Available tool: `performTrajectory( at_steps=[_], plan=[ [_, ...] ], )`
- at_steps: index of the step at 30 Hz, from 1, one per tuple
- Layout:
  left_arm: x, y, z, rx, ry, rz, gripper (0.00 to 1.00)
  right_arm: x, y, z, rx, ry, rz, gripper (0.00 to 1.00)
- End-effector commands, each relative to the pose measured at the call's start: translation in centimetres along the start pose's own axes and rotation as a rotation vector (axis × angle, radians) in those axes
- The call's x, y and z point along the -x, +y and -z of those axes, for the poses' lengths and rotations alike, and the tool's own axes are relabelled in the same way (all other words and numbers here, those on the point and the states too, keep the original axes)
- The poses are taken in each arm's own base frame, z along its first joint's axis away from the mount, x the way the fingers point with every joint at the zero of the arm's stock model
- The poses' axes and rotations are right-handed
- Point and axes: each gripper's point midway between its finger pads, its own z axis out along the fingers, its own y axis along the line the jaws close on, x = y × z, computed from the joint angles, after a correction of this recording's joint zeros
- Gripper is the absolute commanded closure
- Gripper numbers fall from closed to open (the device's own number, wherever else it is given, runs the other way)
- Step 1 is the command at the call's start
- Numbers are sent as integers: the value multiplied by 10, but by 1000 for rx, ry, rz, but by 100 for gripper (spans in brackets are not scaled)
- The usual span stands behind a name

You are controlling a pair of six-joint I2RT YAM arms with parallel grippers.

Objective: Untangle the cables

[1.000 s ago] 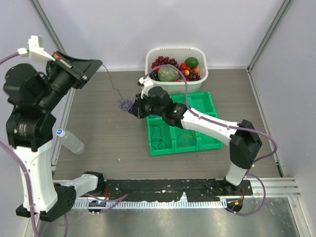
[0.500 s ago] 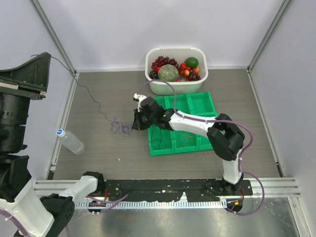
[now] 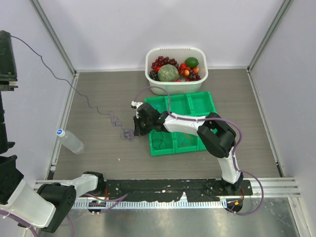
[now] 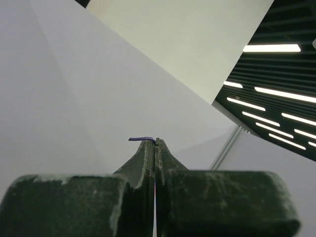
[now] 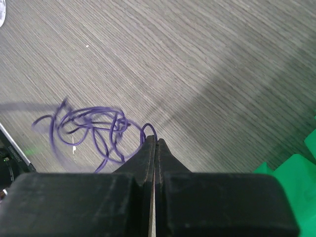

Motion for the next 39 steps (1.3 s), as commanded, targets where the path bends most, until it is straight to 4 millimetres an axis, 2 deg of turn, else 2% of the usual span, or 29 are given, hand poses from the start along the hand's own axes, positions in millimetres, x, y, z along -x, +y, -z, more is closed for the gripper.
performTrajectory(
  at_steps=[1,5,11,13,15,16,17,18,19,22,23,24,25,26,27,29,30,31,33,34,35,36,37,38,39],
  plan=[
    [53,-8,6,14,-213,23,100,-3,-13,-11,-63,7,64,99],
    [69,-8,10,23,-281,30,100,-1,-16,-12,-94,6,94,99],
    [43,6,-1,63,-204,50,100,24,-4,0,-100,-39,138,99],
    [42,7,-2,65,-201,41,100,34,0,6,-104,-64,157,99],
    [41,6,-3,57,-198,34,100,38,2,9,-107,-65,172,95],
    [40,6,-4,58,-193,32,100,42,4,15,-112,-54,188,87],
    [37,8,-4,64,-182,28,100,56,11,22,-106,-77,206,78],
    [32,11,-5,73,-167,28,100,54,10,29,-122,-54,211,74],
    [28,13,-4,83,-156,29,100,63,16,40,-116,-66,227,71],
    [13,25,-5,116,-121,42,100,88,43,79,-54,-133,278,49],
    [6,29,-7,128,-104,43,100,101,54,100,-32,-178,301,44],
    [2,32,-8,134,-95,47,100,106,64,110,4,-195,322,41],
    [-2,34,-8,138,-84,49,100,120,78,133,39,-246,350,38],
    [-5,35,-10,139,-73,50,100,122,94,142,108,-253,379,35],
    [-8,34,-11,135,-63,52,100,133,110,165,151,-306,402,32],
    [-13,36,-13,140,-47,56,100,154,146,197,272,-420,440,29],
    [-16,36,-14,139,-38,58,100,156,162,212,331,-451,455,29],
    [-17,36,-14,139,-34,60,100,165,175,221,381,-505,454,30],
    [-19,37,-16,138,-28,63,100,170,204,235,489,-543,437,30],
    [-19,36,-16,137,-28,65,100,170,210,232,516,-538,414,31],
    [-18,35,-16,133,-26,65,100,173,226,241,556,-558,422,31],
    [-20,34,-17,130,-20,67,100,172,230,233,562,-549,416,31],
    [-19,33,-16,128,-21,69,100,174,243,239,579,-570,423,31],
    [-19,33,-17,125,-17,72,100,171,247,228,580,-555,418,31],
    [-20,32,-17,122,-12,75,100,175,258,234,588,-575,418,31]
  ],
)
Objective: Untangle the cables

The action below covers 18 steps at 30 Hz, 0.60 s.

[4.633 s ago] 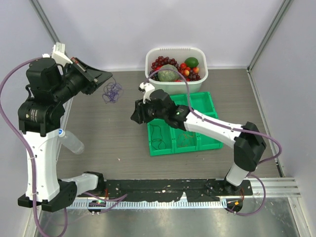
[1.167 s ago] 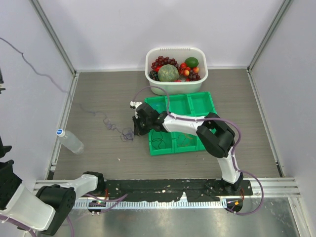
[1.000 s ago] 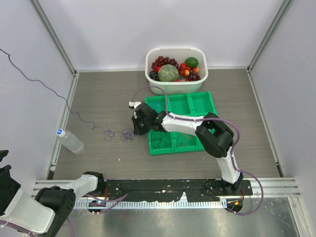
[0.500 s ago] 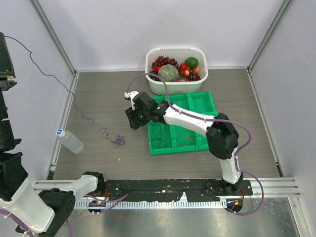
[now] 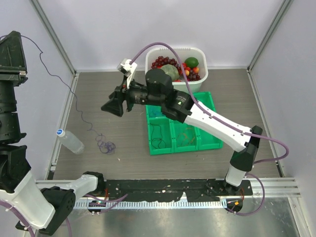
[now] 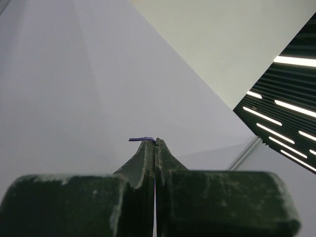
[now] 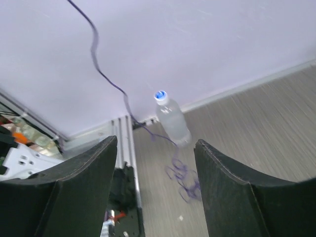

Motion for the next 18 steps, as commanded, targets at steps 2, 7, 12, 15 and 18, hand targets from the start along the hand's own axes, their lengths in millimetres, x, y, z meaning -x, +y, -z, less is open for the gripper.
performTrajectory(
  at_steps=[2,7,12,15,18],
  plan=[
    [-2,-8,-2,-27,18,22,100,8,36,-38,64,-52,-42,31],
    [-4,-7,2,-27,30,33,100,-6,36,-62,-1,-41,-20,32],
    [-6,-7,4,-31,37,37,100,-17,38,-74,5,-28,-51,34],
    [-7,-6,4,-29,42,40,100,-20,47,-76,24,-22,-55,35],
    [-10,-5,3,-25,49,51,100,-27,47,-81,22,-10,-58,36]
  ],
)
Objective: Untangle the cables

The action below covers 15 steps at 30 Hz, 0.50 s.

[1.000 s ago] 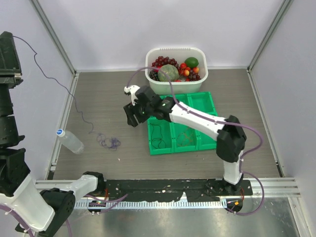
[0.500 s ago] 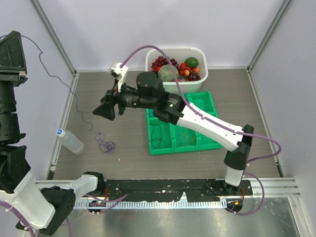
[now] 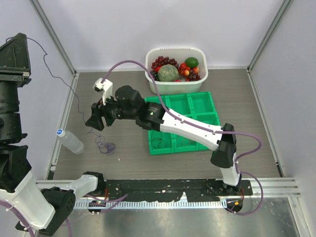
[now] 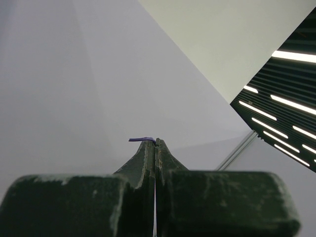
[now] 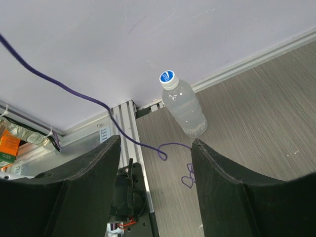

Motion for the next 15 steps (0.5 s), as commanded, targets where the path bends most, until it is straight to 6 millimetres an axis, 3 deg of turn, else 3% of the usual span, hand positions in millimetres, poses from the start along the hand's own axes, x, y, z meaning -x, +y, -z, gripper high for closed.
performTrajectory(
  at_steps=[1,7,15],
  plan=[
    [-4,-2,1,-16,15,25,100,42,21,5,32,-117,14,37],
    [-10,1,0,-7,30,41,100,37,23,-4,54,-109,4,41],
    [-25,8,-6,17,72,76,100,34,26,-2,72,-99,-6,62]
  ],
)
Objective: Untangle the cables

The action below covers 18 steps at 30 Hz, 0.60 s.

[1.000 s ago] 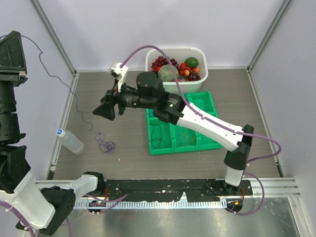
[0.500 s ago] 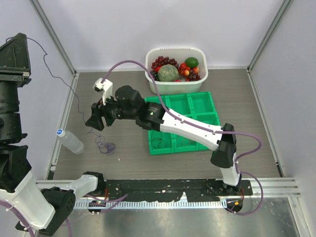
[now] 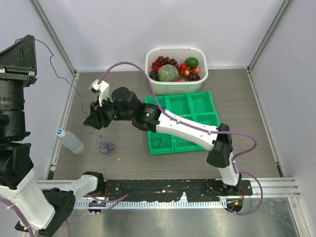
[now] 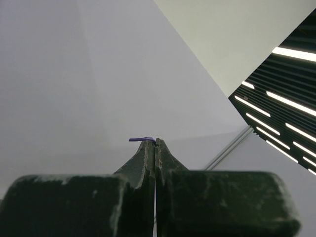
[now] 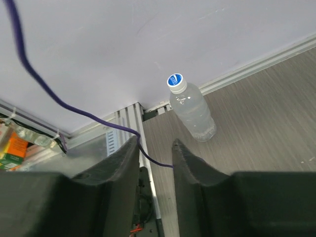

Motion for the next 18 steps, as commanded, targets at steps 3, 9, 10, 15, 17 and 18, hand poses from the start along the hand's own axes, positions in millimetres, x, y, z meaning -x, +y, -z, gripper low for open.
performTrajectory(
  at_steps=[3,9,10,15,17,18],
  plan=[
    [-25,11,-8,20,79,20,100,28,19,17,30,-56,17,96],
    [-90,88,-1,348,286,52,100,20,36,68,52,7,-19,99],
    [-104,102,1,399,325,50,98,29,41,83,53,-14,-25,99],
    [-170,182,35,661,529,-22,37,25,21,120,-40,-44,-106,99],
    [-192,210,57,747,613,-35,25,26,15,126,-62,-72,-139,99],
    [-203,222,67,778,653,-34,22,28,11,128,-80,-84,-153,99]
  ],
)
